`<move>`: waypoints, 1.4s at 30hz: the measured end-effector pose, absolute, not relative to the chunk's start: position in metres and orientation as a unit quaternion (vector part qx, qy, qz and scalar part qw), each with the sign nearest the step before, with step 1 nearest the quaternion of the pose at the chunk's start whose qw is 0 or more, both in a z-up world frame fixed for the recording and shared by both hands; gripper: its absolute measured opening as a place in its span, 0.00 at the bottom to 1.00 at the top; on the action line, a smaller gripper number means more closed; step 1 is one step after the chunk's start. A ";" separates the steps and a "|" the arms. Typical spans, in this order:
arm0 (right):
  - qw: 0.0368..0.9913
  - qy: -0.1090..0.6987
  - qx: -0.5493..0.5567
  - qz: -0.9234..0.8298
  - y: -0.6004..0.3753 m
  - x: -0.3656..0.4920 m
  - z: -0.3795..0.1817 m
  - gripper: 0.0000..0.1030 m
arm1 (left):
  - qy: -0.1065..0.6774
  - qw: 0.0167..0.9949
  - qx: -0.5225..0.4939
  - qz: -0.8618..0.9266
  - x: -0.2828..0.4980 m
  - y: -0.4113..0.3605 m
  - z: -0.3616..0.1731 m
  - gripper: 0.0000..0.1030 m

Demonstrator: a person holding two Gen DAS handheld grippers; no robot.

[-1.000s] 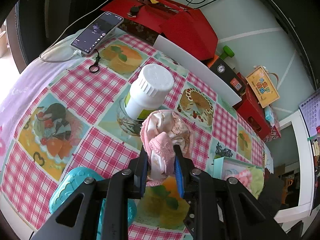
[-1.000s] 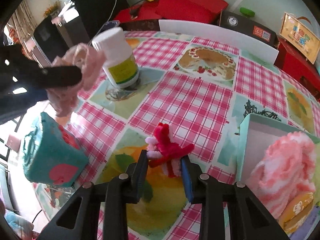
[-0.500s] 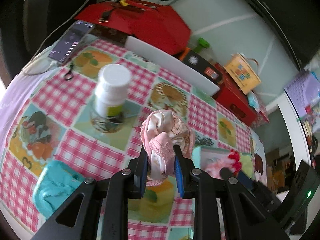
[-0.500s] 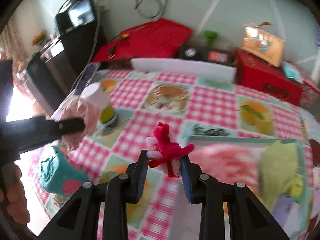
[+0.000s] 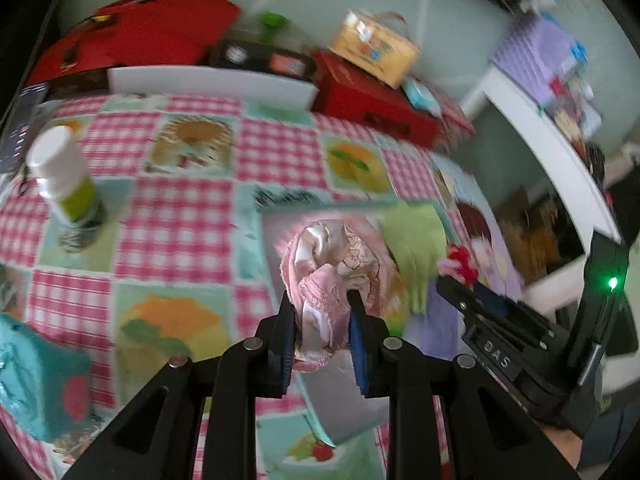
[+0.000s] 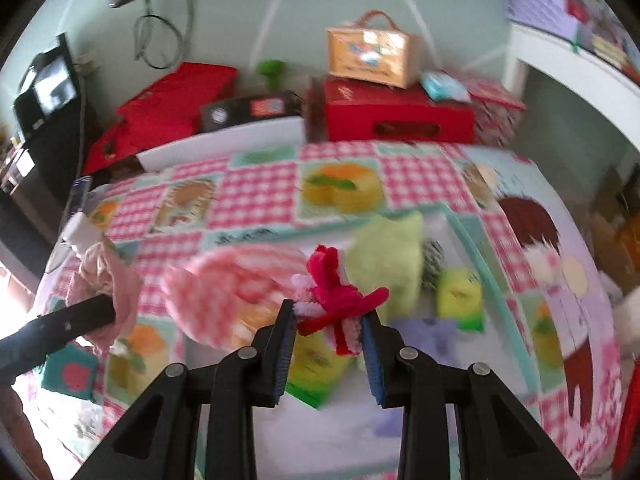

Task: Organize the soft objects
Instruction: 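Lower the pink cloth into the tray and open the left tool while the right tool releases the red toy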

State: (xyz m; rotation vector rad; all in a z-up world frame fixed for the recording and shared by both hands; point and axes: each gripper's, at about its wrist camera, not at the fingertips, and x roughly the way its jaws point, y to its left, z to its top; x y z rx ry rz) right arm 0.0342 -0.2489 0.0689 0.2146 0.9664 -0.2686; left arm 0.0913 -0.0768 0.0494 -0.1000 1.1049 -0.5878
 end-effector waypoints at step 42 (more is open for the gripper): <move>0.837 0.523 0.092 -0.132 -0.223 -0.038 0.034 0.99 | 0.507 0.851 0.026 -0.135 0.009 -0.026 0.029 0.95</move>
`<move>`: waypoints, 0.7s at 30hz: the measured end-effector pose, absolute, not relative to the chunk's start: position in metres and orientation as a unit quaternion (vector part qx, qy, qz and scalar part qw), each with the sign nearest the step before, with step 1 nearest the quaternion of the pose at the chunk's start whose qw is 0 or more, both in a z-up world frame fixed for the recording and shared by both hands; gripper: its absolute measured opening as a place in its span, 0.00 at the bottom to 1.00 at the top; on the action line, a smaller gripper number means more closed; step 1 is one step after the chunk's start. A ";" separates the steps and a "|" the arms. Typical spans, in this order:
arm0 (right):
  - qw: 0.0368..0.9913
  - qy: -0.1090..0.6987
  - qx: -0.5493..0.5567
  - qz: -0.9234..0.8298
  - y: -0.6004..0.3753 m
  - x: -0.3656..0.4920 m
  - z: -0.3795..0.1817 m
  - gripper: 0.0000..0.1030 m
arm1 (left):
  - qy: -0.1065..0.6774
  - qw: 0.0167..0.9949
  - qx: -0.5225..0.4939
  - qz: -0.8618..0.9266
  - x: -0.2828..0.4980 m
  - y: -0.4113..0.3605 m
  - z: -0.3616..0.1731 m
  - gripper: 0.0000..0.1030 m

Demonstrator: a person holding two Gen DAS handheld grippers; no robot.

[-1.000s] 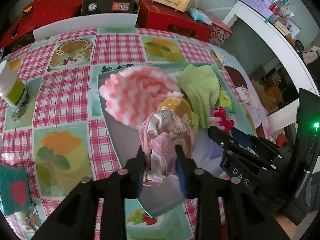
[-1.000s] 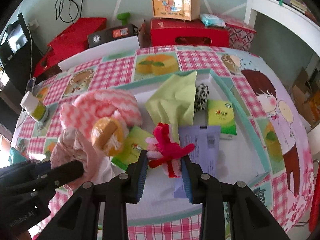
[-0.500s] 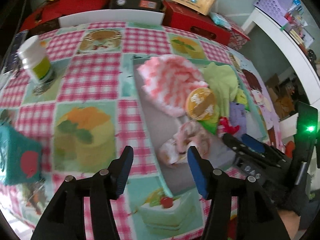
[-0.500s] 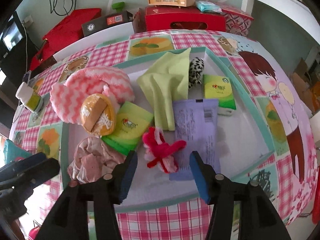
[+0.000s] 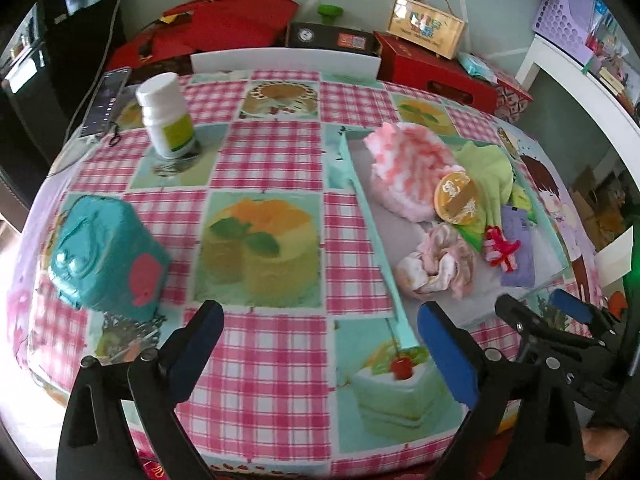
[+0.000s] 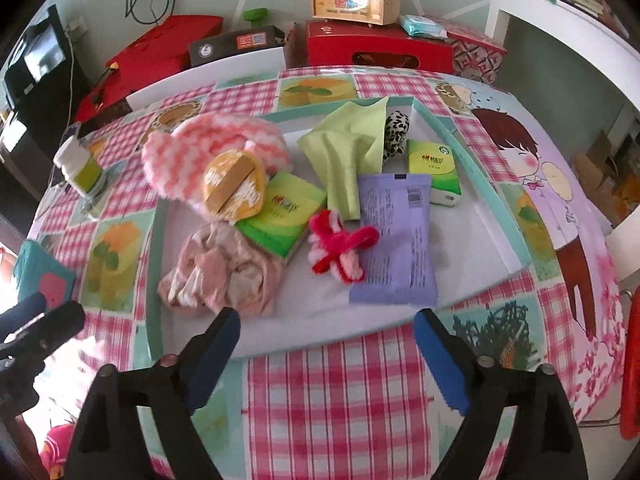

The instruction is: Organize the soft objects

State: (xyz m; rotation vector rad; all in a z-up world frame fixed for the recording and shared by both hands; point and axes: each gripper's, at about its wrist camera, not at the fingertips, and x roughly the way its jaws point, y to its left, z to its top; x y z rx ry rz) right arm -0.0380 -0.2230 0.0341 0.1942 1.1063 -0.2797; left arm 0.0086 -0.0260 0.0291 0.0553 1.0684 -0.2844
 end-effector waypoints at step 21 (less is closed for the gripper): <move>0.832 0.538 0.031 -0.135 -0.184 -0.057 0.035 1.00 | 0.463 0.880 0.077 -0.070 -0.016 -0.001 0.032 0.95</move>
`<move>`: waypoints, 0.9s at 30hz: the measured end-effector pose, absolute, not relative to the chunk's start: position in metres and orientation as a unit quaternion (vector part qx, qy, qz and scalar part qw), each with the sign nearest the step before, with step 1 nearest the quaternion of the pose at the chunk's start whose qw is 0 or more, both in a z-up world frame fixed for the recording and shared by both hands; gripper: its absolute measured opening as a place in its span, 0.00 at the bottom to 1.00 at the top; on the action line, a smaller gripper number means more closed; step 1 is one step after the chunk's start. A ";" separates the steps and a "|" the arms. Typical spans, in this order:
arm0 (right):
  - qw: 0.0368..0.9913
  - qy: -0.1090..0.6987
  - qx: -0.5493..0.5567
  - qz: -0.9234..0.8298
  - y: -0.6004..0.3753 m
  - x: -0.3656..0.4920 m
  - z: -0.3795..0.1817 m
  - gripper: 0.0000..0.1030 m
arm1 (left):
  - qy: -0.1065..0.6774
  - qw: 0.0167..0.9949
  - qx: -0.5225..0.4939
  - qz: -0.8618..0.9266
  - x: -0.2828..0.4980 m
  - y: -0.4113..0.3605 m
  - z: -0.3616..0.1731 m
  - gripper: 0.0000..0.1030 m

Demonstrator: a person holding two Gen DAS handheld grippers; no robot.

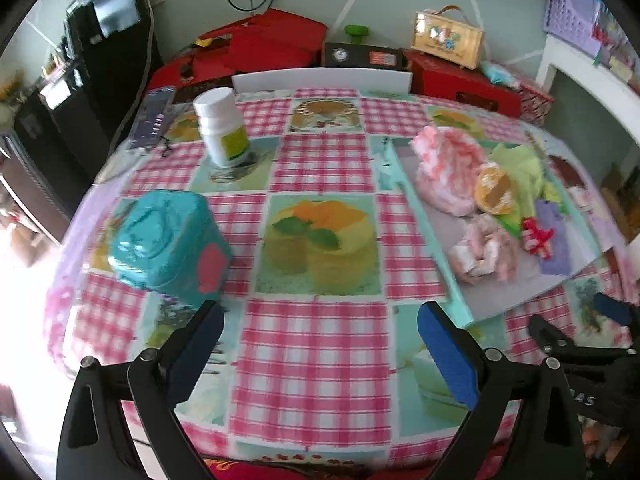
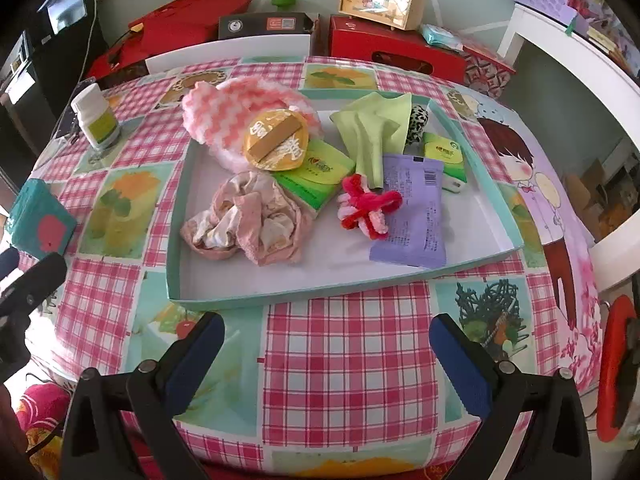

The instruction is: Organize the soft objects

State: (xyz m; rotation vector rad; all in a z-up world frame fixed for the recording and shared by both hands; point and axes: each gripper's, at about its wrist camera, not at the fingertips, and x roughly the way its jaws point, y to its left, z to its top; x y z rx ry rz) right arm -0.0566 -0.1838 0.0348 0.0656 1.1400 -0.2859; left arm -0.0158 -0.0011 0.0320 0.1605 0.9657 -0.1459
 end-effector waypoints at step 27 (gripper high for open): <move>0.837 0.530 0.015 -0.137 -0.180 -0.059 0.040 1.00 | 0.468 0.879 0.055 -0.075 -0.021 0.007 0.025 0.95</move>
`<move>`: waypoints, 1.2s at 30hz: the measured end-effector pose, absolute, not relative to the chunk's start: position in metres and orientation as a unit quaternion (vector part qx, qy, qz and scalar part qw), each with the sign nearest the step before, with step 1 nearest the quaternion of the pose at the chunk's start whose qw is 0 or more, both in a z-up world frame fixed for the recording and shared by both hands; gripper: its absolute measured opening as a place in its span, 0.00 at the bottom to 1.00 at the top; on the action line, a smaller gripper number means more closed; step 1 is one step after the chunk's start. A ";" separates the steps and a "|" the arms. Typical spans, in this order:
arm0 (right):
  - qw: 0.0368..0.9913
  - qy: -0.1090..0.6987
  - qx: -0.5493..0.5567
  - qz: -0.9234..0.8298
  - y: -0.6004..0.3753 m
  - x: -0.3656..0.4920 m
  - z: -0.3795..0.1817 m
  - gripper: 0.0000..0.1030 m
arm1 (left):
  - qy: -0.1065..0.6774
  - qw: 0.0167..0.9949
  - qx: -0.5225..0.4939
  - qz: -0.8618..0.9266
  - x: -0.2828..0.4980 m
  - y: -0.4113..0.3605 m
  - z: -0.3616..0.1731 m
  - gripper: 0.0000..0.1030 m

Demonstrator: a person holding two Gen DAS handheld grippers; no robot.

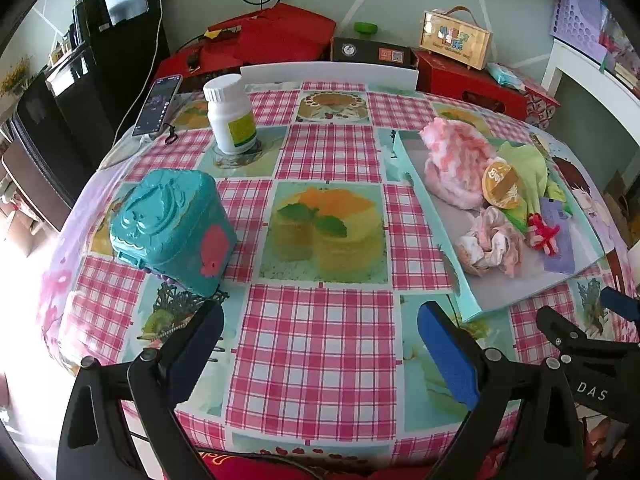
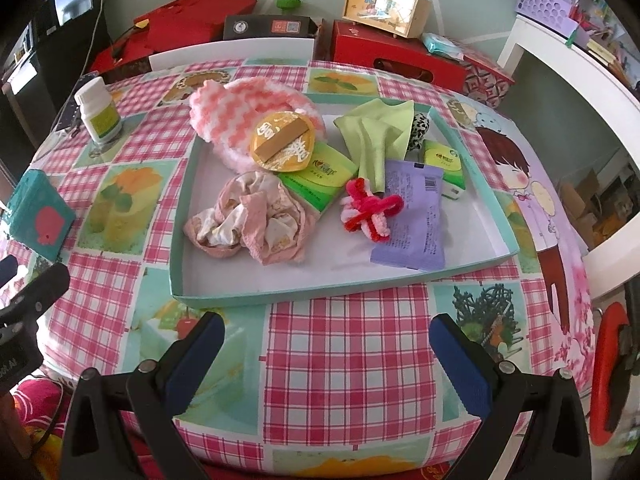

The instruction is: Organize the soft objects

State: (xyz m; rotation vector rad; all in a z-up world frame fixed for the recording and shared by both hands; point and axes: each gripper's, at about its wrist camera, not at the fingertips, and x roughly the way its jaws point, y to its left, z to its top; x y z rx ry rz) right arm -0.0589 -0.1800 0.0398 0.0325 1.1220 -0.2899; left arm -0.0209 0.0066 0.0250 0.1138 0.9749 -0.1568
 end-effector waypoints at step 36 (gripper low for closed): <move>0.845 0.519 0.024 -0.131 -0.186 -0.063 0.058 1.00 | 0.449 0.889 0.065 -0.069 -0.029 0.008 0.047 0.95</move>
